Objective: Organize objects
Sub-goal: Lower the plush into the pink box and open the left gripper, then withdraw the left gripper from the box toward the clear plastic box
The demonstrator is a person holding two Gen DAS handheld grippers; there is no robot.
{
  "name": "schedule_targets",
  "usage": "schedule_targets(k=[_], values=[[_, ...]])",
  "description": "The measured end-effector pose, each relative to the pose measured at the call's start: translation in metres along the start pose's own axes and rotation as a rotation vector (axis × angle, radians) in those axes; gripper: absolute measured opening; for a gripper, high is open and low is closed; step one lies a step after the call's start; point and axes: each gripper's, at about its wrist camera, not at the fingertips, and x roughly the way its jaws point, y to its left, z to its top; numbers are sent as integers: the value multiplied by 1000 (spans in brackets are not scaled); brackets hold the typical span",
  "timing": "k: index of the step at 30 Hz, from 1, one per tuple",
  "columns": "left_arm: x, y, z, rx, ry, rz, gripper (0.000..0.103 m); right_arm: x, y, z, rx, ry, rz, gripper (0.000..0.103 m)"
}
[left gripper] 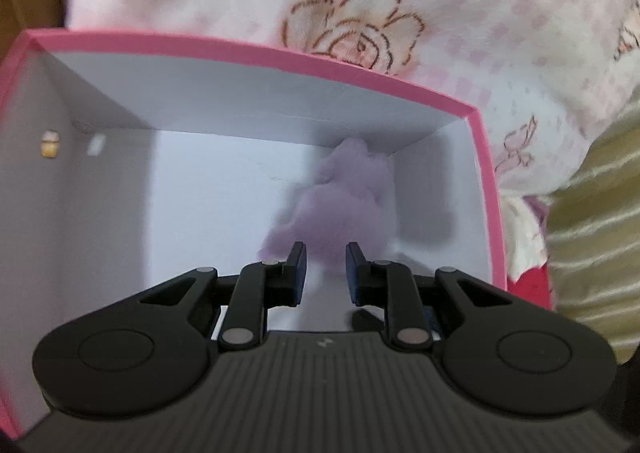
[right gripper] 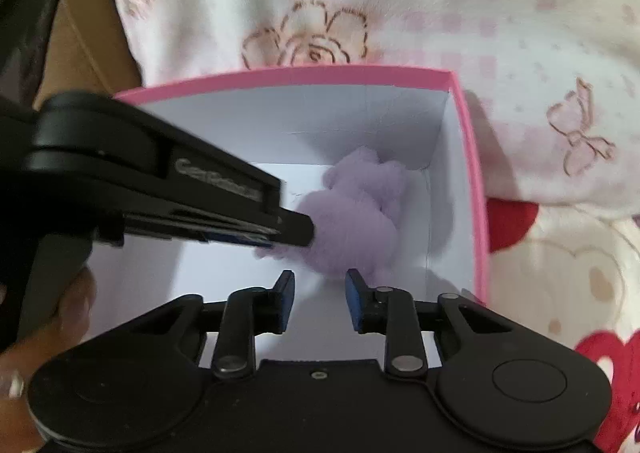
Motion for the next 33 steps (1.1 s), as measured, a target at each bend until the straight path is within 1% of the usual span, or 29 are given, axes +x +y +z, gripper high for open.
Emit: schedule_targets(k=[2, 5, 7, 11, 13, 15, 16, 18, 20, 23, 25, 26, 27, 28, 29, 30, 32, 33], values=[[-20, -6, -7, 28, 6, 29, 20, -14, 1, -6, -14, -10, 19, 37], [-52, -14, -18, 53, -11, 7, 20, -28, 5, -13, -52, -23, 6, 40], [-75, -21, -25, 65, -9, 1, 20, -38, 6, -19, -50, -23, 16, 41], [-112, -39, -41, 110, -13, 43, 20, -66, 11, -34, -83, -43, 39, 42], [-129, -34, -49, 102, -13, 41, 20, -83, 15, -39, -88, -46, 50, 42], [-144, -34, -62, 103, -18, 44, 23, -100, 22, -41, -106, -52, 62, 42], [-159, -33, -69, 106, -19, 46, 23, -109, 25, -43, -119, -58, 66, 42], [-168, -37, -78, 114, -25, 45, 24, -128, 30, -50, -147, -70, 67, 43], [-180, -35, -88, 120, -33, 49, 26, -138, 37, -54, -165, -74, 76, 45], [-199, -34, -103, 138, -49, 60, 32, -158, 44, -64, -188, -81, 93, 50], [-212, -34, -113, 151, -56, 61, 35, -169, 50, -70, -212, -96, 103, 54], [-218, -34, -117, 155, -58, 60, 38, -175, 52, -73, -221, -106, 104, 58], [-224, -34, -122, 157, -61, 59, 41, -184, 54, -76, -228, -121, 108, 64], [-230, -34, -126, 159, -63, 58, 41, -191, 55, -78, -234, -132, 113, 68], [-237, -36, -131, 170, -68, 60, 42, -200, 56, -81, -241, -146, 117, 75], [-242, -38, -135, 180, -72, 63, 46, -207, 56, -84, -245, -165, 119, 82], [-250, -40, -143, 190, -79, 70, 52, -219, 56, -88, -240, -198, 119, 89], [-254, -42, -147, 194, -82, 74, 55, -223, 55, -90, -233, -204, 118, 90]])
